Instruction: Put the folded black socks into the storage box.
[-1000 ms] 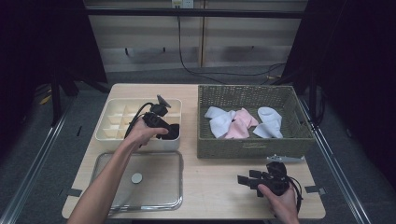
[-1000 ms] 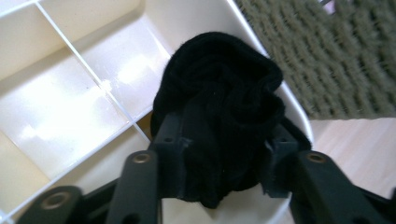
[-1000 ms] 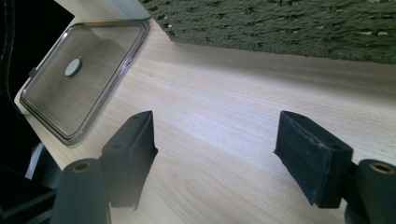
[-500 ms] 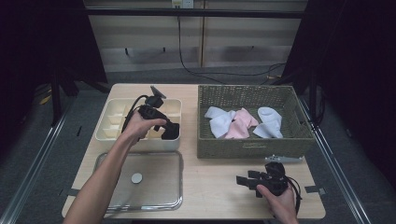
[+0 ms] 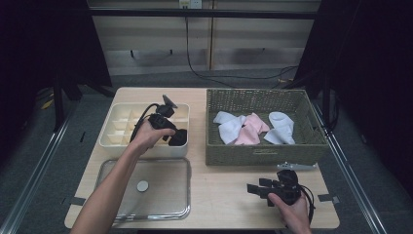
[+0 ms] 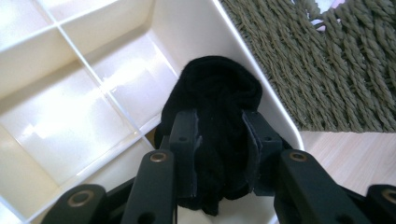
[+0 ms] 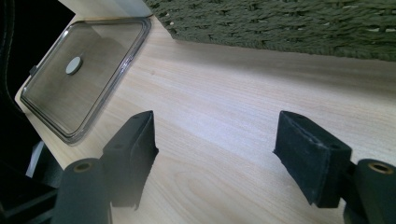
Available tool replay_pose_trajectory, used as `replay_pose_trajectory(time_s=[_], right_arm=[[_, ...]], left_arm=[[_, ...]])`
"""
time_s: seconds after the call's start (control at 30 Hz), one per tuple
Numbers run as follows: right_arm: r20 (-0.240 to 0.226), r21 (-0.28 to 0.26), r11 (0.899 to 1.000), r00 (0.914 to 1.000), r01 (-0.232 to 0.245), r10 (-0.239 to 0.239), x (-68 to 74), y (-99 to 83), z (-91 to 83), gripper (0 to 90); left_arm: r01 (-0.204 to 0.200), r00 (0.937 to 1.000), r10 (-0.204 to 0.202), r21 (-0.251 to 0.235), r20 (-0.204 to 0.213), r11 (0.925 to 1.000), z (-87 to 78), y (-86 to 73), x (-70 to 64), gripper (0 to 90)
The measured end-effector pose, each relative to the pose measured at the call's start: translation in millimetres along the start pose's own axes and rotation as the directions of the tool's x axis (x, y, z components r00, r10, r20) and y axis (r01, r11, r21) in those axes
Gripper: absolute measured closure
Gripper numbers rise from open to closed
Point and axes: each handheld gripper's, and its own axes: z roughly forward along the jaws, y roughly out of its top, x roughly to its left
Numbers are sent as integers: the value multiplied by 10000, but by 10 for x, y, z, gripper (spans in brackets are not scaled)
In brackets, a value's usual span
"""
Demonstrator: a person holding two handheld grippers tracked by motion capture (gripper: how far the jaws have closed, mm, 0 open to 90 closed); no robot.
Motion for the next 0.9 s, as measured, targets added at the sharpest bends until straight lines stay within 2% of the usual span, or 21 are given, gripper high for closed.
replay_pose_trajectory(time_s=[0.03,0.23,0.33,0.4,0.53,0.63,0.73,0.8,0.87,0.9], right_arm=[[-2,15,10000,10000,-32,32,-7,1,5,286],[-43,80,10000,10000,12,-12,12,10,31,285],[-45,39,10000,10000,35,-35,12,5,25,286],[-27,58,10000,10000,-34,35,0,4,23,285],[-37,73,10000,10000,-6,6,4,8,29,285],[-45,66,10000,10000,44,-43,14,9,28,285],[-40,77,10000,10000,33,-33,12,9,28,285],[-27,46,10000,10000,24,-24,5,10,26,285],[-7,56,10000,10000,7,-7,1,11,28,285],[-5,77,10000,10000,5,-5,-2,13,33,285]], left_arm=[[66,9999,-64,-122,100,9999,23,-18,5,690],[-137,9990,164,639,-426,9979,143,12,-44,693],[-180,9990,204,610,-394,9980,157,4,-31,694],[-188,9981,220,560,-570,9983,181,-10,-54,694],[-163,9990,189,634,-413,9979,184,-10,-24,694],[-53,9997,60,284,-241,9996,189,-44,-4,690],[-54,9995,59,164,-311,9999,181,-60,-10,675],[-108,9998,109,64,-168,9999,165,-79,1,658],[169,9998,-168,-110,134,9998,160,-90,26,655],[69,9999,-69,-22,-104,10000,138,-83,-8,636]])
